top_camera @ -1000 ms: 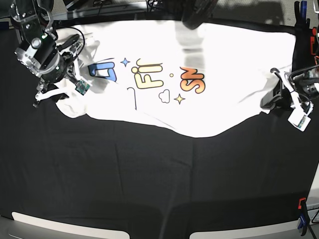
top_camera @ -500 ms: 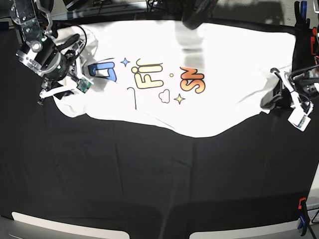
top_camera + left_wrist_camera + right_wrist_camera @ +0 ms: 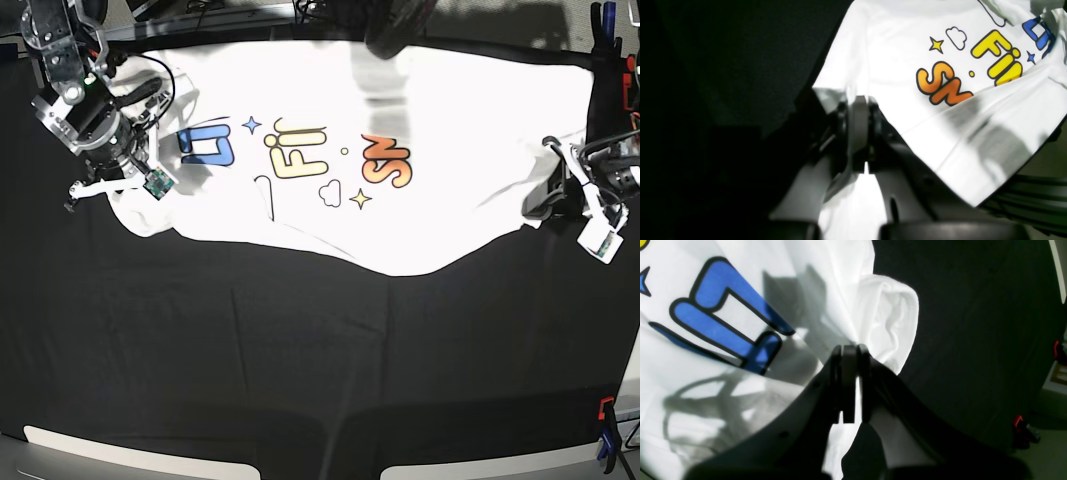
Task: Layout the t-shirt on the table in an organized manner, then fold the t-shirt properly
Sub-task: 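Pull the folded shirt edge taut with both grippers, flattening the fold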
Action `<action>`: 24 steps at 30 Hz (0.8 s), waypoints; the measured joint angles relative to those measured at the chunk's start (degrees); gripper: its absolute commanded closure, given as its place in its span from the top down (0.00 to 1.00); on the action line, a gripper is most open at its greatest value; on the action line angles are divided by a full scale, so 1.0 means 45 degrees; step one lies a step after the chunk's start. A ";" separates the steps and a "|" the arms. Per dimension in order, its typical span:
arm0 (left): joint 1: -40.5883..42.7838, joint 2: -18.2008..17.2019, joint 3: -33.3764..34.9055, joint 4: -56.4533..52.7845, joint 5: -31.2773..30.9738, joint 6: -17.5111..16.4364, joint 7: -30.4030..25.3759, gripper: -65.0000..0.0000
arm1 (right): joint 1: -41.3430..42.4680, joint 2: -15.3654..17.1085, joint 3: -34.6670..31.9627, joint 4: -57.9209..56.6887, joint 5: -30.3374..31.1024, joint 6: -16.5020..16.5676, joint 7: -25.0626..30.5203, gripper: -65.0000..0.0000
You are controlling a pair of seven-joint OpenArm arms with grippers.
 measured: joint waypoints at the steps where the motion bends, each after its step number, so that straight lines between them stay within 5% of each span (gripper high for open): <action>1: 0.0000 0.0000 0.0000 0.0000 -0.0005 0.0000 0.0000 0.00 | 0.0000 0.0000 0.0000 0.0112 -0.0010 0.0000 -0.0087 0.00; 8: -0.0005 0.0000 0.0000 0.0005 0.0005 0.0000 -0.0063 0.00 | 0.0000 0.0005 0.0000 0.0607 -0.0005 0.0000 -0.0209 0.00; 13: -0.0015 0.0000 0.0000 0.0000 0.1292 -0.0005 -0.1778 0.00 | 0.0000 0.0005 0.0000 0.1345 -0.0044 -0.0087 -0.1064 0.00; 24: -0.0107 0.0000 0.0000 0.0000 0.1447 -0.0005 -0.2909 0.00 | 0.0000 0.0005 0.0000 0.1933 -0.0146 -0.0563 -0.1734 0.00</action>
